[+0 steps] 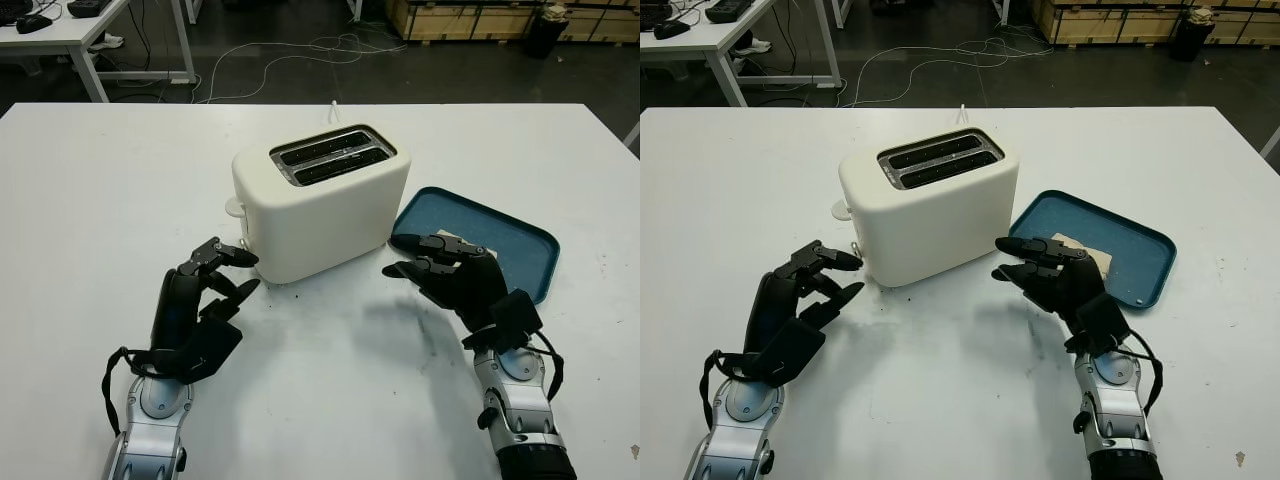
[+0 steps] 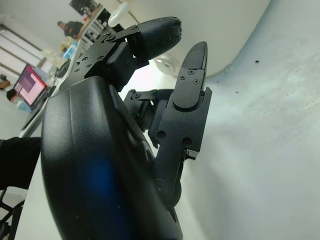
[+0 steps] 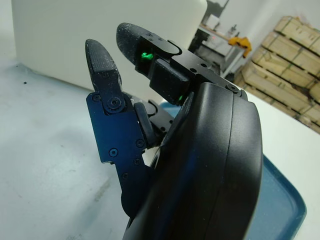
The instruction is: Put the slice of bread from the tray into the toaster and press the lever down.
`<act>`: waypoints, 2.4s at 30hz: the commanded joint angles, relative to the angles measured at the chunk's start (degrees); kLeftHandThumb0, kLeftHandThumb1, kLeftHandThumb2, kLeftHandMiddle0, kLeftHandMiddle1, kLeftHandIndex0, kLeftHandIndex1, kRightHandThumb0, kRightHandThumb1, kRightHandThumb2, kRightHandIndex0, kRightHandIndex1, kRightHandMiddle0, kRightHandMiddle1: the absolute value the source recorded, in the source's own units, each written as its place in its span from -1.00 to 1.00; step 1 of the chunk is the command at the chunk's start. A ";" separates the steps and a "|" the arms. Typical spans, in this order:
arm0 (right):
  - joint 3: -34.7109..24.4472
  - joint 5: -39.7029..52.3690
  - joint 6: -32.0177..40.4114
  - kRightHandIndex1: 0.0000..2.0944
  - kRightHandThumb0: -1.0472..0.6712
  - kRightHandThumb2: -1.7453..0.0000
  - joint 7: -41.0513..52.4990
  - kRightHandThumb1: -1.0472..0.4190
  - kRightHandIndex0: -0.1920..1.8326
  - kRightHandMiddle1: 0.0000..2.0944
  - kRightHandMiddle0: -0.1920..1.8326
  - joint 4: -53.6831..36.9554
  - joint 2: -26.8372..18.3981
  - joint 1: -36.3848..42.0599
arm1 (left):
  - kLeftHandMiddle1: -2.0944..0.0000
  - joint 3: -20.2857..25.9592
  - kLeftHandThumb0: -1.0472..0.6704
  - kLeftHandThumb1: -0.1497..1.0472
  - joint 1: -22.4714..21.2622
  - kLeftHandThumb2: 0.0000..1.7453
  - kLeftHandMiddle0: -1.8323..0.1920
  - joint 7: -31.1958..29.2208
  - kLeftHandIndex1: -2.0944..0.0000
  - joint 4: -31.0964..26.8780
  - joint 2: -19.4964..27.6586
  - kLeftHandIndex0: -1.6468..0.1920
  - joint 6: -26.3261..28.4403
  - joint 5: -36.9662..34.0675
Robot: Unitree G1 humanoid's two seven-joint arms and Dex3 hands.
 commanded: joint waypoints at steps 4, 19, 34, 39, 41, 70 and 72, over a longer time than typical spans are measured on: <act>-0.53 0.40 -1.63 -0.70 -0.31 1.00 -0.15 -0.76 0.33 -1.00 0.31 0.71 0.36 -0.70 | -0.56 -0.17 -0.13 0.79 -0.51 -0.82 0.22 0.46 -0.13 0.53 -0.39 0.17 -1.79 -0.53; -2.97 -1.89 -8.77 -0.78 -0.33 1.00 0.37 -0.64 0.25 -1.00 0.21 -10.74 -2.99 4.03 | -0.56 0.57 -0.15 0.79 -0.62 -0.84 0.22 0.84 -0.17 1.32 -0.47 0.20 -3.34 -0.34; -12.85 -22.82 -21.54 -0.98 -0.42 1.00 -12.70 -0.69 0.01 -1.00 -0.03 -11.57 -11.84 6.36 | -0.54 1.03 -0.17 0.79 -0.57 -0.84 0.21 0.50 -0.16 1.81 0.08 0.19 -4.27 -0.73; -11.96 -33.21 -21.72 -1.00 -0.47 1.00 -19.80 -0.70 -0.09 -1.00 -0.13 -4.51 -15.67 5.01 | -0.55 1.13 -0.16 0.79 -0.63 -0.85 0.21 0.25 -0.16 2.20 0.32 0.18 -5.11 -1.32; -10.62 -40.31 -22.00 -1.00 -0.52 1.00 -24.83 -0.71 -0.19 -1.00 -0.22 -0.97 -18.45 4.20 | -0.55 1.15 -0.16 0.79 -0.64 -0.85 0.21 0.15 -0.16 2.33 0.32 0.18 -5.30 -1.57; 9.82 -57.26 -15.08 -0.98 -0.98 1.00 -46.58 -0.66 -0.67 -0.99 -0.59 21.17 -36.66 -4.25 | -0.53 0.92 -0.17 0.79 -0.74 -0.84 0.22 -0.04 -0.15 2.00 0.31 0.19 -4.67 -1.12; 10.85 -58.20 -14.91 -0.97 -0.94 1.00 -48.77 -0.66 -0.64 -0.98 -0.56 21.83 -36.92 -4.74 | -0.53 0.99 -0.16 0.79 -0.82 -0.84 0.22 -0.17 -0.14 2.10 0.31 0.19 -4.89 -1.44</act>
